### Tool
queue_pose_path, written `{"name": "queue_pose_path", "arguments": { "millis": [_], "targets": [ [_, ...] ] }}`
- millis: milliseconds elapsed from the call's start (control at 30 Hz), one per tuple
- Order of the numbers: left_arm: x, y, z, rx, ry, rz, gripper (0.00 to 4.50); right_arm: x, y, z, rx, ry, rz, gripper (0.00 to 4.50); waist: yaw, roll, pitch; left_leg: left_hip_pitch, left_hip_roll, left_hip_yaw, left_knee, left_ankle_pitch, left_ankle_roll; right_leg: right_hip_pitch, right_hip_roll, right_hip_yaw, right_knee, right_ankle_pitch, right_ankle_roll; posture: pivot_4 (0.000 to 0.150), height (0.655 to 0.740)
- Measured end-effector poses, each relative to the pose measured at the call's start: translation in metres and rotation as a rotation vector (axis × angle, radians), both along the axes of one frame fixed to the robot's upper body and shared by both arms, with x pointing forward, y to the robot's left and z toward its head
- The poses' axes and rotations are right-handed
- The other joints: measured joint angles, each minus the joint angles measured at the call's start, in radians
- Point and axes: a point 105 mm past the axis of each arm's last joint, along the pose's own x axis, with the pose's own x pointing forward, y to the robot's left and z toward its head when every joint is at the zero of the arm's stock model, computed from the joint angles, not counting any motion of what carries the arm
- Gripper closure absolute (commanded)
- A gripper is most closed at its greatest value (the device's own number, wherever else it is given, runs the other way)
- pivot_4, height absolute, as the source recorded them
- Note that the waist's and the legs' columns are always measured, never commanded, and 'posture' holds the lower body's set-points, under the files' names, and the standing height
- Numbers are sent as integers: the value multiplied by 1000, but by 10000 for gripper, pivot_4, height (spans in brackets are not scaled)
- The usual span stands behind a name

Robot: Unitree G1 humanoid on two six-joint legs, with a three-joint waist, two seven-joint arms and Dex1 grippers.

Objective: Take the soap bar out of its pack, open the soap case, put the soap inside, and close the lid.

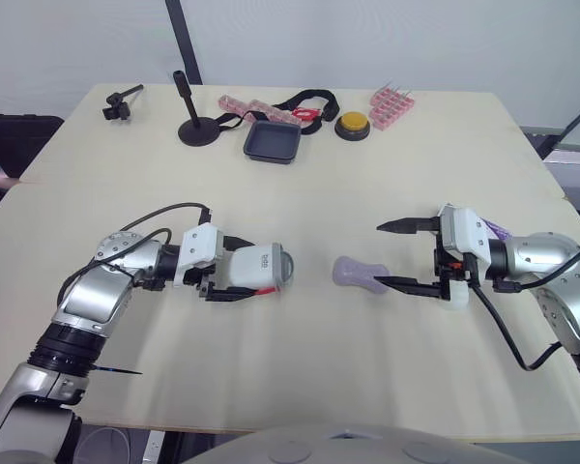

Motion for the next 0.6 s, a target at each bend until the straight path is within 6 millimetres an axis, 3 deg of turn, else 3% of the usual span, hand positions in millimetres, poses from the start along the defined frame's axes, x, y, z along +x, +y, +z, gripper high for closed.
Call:
{"name": "queue_pose_path", "arguments": {
  "millis": [200,333,600],
  "targets": [
    [0,5,3,7,4,8,10168,-6,12,-1,82,1,5,921,-1,0,0,1,0,0,-1,0,0,0,0,0,0,0,0,1500,7400],
    [-1,9,4,29,9,6,10168,-17,27,15,174,-32,39,921,-1,1,0,1,0,0,-2,0,-1,0,0,0,0,0,0,1500,7400],
    [0,13,7,55,34,3,10168,-21,21,-1,118,-7,37,921,-2,1,0,3,0,0,-4,1,-2,1,0,0,-2,0,0,1500,7400]
  ]
}}
